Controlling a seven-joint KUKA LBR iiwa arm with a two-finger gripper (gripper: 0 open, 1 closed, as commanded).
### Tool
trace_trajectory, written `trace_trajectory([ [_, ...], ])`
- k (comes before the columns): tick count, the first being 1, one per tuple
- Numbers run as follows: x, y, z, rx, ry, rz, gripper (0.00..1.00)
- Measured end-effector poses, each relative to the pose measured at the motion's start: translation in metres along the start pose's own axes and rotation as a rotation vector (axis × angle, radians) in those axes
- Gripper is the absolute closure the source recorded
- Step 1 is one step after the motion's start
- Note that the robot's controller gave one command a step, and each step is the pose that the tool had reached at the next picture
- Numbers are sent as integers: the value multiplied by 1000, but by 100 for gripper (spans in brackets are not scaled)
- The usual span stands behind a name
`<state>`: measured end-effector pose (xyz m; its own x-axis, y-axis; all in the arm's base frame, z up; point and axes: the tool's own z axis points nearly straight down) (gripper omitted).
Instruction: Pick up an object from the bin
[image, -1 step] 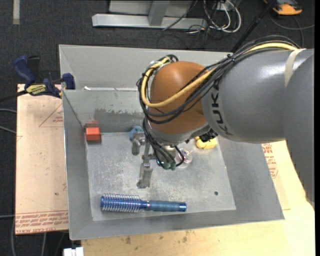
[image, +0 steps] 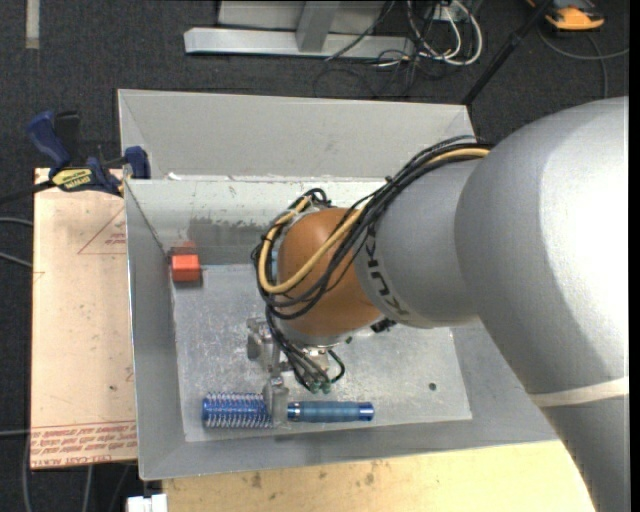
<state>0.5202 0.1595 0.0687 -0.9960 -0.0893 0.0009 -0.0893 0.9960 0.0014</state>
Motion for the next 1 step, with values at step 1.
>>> trace_trajectory([
  [1,25,47,-5,1,-13,-50,0],
])
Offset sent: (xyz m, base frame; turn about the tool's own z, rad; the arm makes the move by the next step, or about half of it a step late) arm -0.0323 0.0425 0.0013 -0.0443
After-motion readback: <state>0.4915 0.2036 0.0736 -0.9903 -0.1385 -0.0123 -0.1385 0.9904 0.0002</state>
